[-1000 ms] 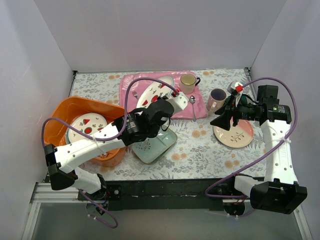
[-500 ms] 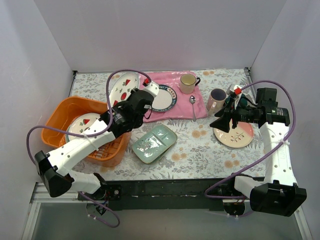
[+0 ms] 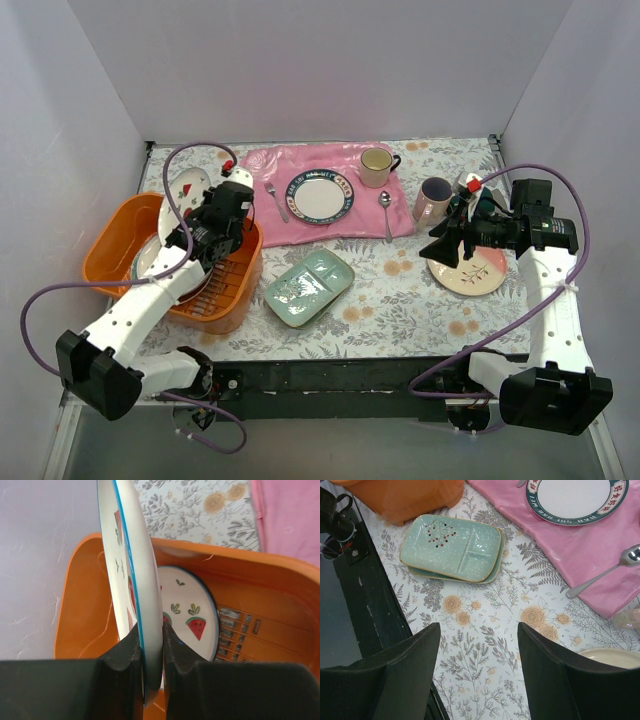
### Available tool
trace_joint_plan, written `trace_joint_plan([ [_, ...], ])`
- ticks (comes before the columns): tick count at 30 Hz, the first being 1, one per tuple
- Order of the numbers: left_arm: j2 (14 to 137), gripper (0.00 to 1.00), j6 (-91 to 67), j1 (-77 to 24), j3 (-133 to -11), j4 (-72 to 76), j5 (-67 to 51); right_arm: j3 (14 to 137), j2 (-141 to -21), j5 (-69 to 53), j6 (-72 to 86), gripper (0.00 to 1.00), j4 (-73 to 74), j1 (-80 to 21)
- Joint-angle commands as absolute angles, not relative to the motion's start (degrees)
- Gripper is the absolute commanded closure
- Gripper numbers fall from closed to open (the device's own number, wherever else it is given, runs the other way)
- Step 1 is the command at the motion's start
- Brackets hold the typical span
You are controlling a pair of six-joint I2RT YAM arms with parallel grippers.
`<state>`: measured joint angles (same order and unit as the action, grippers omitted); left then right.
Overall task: Place the mixed dishes into the plastic bin
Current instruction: Place the plate in the plastic bin.
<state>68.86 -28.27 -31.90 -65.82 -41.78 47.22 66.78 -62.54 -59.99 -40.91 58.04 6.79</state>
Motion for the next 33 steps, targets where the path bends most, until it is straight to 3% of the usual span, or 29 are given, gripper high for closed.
trace_joint_plan([
  [1, 64.4, 1.0, -28.4, -27.7, -62.4, -37.0, 48.8, 66.2, -61.3, -60.4, -41.7, 0.29, 56.6, 7.2],
  [13, 61.7, 1.0, -28.0, -21.2, -52.7, -33.0, 45.4, 65.5, -61.3, -59.9, -42.4, 0.29, 56.6, 7.2],
  [33, 64.5, 0.97, -24.3, -18.7, -44.4, -28.0, 41.9, 64.6, -61.5, -59.8, -43.2, 0.29, 56.8, 7.4],
])
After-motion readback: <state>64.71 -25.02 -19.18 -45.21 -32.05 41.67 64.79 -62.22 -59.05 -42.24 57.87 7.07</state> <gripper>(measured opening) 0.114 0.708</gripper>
